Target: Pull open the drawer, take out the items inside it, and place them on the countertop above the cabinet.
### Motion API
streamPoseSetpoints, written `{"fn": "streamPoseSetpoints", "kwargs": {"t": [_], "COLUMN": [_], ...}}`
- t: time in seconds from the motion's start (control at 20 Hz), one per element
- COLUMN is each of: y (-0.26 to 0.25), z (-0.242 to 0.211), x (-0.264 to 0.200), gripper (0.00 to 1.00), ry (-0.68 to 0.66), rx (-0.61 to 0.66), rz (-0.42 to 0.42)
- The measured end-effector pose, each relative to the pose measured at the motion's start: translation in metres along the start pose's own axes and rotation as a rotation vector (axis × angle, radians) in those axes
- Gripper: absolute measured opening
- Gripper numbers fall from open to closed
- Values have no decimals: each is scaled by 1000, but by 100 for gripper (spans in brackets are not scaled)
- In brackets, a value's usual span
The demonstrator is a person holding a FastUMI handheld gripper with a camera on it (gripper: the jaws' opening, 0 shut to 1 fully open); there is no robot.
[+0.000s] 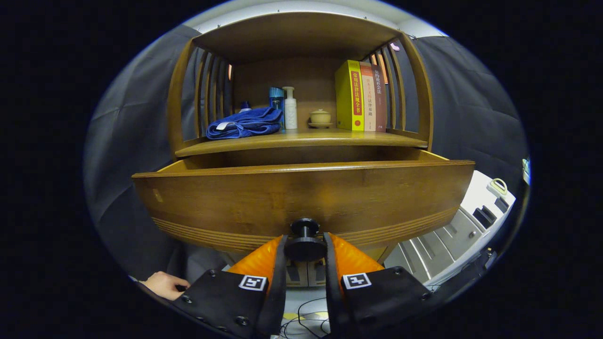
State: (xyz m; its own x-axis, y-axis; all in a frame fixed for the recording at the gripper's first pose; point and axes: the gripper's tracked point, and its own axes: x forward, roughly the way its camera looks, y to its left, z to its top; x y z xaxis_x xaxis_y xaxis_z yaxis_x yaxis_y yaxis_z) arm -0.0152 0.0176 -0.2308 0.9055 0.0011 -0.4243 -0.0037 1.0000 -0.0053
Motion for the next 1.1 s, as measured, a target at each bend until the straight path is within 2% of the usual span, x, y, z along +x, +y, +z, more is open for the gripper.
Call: {"fn": "streamPoseSetpoints", "kwargs": {"t": [0.25, 0.9, 1.05, 1.1], "y": [0, -3, -2, -2], "z": [-20, -34, -36, -37], "x": [-19, -47, -47, -49], "gripper": [45, 45, 49, 55], "ry": [56, 69, 71, 79], "rx": [-18, -6, 24, 35], "rz": [-1, -9, 8, 10]}}
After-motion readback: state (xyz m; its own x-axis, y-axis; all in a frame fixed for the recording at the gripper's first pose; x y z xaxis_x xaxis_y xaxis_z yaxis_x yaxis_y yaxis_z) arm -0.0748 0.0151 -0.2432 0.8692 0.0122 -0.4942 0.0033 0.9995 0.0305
